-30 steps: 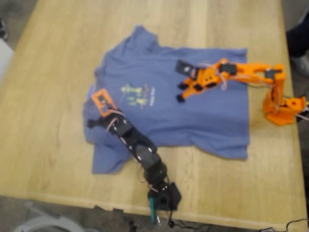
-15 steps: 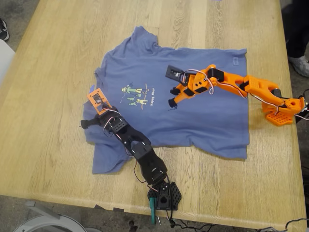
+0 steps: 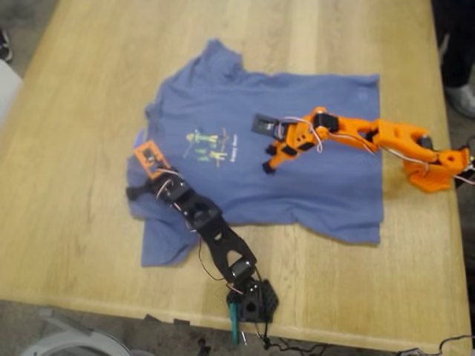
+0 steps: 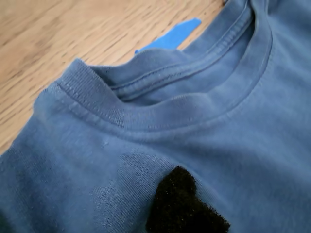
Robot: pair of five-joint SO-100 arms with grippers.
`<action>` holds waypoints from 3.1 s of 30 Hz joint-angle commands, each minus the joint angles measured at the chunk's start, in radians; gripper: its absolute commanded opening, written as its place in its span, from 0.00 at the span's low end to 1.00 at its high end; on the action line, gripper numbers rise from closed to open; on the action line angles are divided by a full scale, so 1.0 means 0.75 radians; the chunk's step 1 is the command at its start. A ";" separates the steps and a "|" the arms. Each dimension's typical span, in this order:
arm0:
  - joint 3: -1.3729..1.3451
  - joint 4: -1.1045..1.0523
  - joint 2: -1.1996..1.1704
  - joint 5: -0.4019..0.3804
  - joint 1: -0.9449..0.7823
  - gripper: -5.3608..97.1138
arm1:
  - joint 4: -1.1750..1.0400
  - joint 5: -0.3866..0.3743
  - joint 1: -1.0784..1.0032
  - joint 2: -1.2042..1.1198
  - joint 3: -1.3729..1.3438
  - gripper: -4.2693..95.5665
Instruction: Fold a T-shirt
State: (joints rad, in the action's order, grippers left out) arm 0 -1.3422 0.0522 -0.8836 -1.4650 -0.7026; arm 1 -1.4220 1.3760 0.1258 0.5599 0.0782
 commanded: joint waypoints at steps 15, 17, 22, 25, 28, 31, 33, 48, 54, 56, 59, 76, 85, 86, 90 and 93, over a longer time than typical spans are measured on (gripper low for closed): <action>0.227 0.153 0.100 -0.141 -0.016 0.06 | -0.006 -0.010 0.006 -0.094 0.070 0.26; 0.202 0.200 0.057 -0.153 -0.016 0.05 | 0.010 -0.008 0.016 -0.112 0.070 0.26; 0.137 0.239 -0.039 -0.162 0.004 0.05 | -0.008 -0.006 0.053 -0.151 0.070 0.29; 0.090 0.266 -0.106 -0.166 0.025 0.05 | -0.010 -0.012 0.074 -0.180 0.070 0.29; -0.008 0.307 -0.221 -0.170 0.047 0.05 | -0.037 -0.012 0.070 -0.219 0.070 0.28; -0.139 0.317 -0.352 -0.172 0.061 0.05 | -0.022 -0.014 0.057 -0.260 0.070 0.28; -0.229 0.317 -0.442 -0.172 0.067 0.05 | 0.033 -0.018 0.041 -0.292 0.070 0.28; -0.650 0.350 -0.941 -0.180 0.166 0.05 | 0.309 0.002 -0.080 -0.517 0.070 0.18; -0.787 0.378 -1.160 -0.188 0.311 0.05 | 0.319 0.010 -0.123 -0.550 0.065 0.04; -0.839 0.378 -1.235 -0.190 0.364 0.05 | 0.311 0.012 -0.139 -0.550 0.065 0.04; -0.902 0.380 -1.368 -0.198 0.458 0.05 | 0.305 0.010 -0.178 -0.540 0.067 0.04; -0.951 0.534 -1.857 -0.198 1.295 0.05 | 0.323 -0.012 -0.548 -0.520 0.070 0.04; -0.685 0.468 -1.374 -0.205 1.739 0.05 | 0.335 -0.018 -0.583 -0.515 0.070 0.04; -0.671 0.468 -1.325 -0.205 1.755 0.05 | 0.331 -0.020 -0.585 -0.513 0.070 0.04; -0.552 0.470 -1.113 -0.209 1.833 0.05 | 0.317 -0.022 -0.589 -0.505 0.070 0.04; -0.442 0.470 -0.957 -0.221 1.904 0.05 | 0.313 -0.025 -0.593 -0.503 0.070 0.04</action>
State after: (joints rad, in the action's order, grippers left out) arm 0 -1.8346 0.4387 -1.6214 -1.6122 0.6335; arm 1 -1.1766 1.3637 -0.2378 0.1580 0.1273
